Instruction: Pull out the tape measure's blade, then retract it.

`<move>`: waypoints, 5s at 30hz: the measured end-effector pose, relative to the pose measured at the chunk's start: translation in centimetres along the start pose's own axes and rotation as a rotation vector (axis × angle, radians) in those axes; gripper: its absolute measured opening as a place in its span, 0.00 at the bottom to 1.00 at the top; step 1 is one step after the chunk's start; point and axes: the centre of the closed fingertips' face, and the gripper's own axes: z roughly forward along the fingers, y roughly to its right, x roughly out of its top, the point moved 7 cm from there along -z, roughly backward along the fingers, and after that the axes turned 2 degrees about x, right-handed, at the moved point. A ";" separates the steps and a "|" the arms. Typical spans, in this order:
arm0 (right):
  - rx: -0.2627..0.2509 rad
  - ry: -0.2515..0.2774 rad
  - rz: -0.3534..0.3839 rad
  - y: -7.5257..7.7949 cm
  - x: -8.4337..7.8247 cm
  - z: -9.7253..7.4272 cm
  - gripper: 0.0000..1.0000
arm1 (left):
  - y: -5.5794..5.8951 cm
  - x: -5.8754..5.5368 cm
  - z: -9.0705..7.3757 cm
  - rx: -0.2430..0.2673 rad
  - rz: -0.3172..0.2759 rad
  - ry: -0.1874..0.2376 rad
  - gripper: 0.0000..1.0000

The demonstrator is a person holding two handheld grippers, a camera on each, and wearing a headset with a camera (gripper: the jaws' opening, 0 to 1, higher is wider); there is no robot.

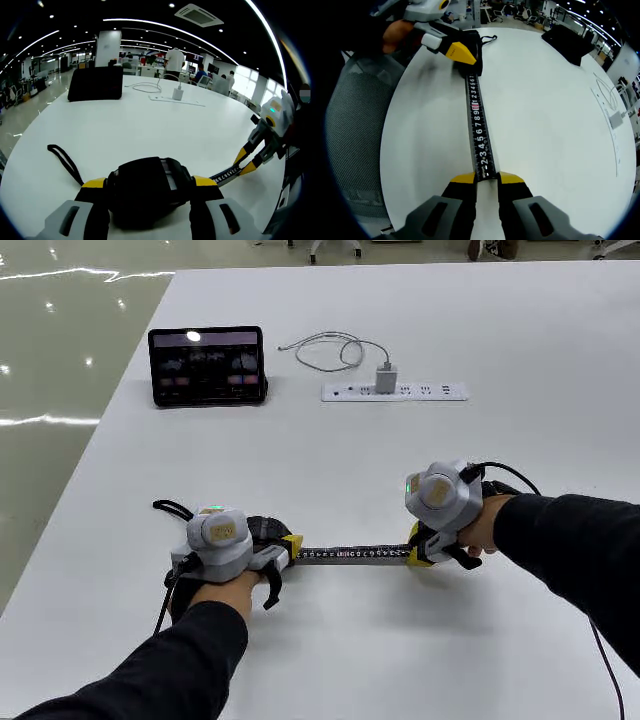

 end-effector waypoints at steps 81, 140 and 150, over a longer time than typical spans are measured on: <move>-0.008 0.048 0.006 -0.6 3.4 1.8 0.12 | 0.0 0.0 -0.1 -0.007 -0.012 -0.005 0.61; -0.015 0.180 0.025 -1.1 5.9 3.3 0.12 | -0.5 0.2 -0.1 -0.072 -0.020 -0.034 0.60; -0.014 0.183 0.019 -1.1 6.4 3.6 0.12 | -0.6 0.2 -0.2 -0.075 -0.029 -0.033 0.59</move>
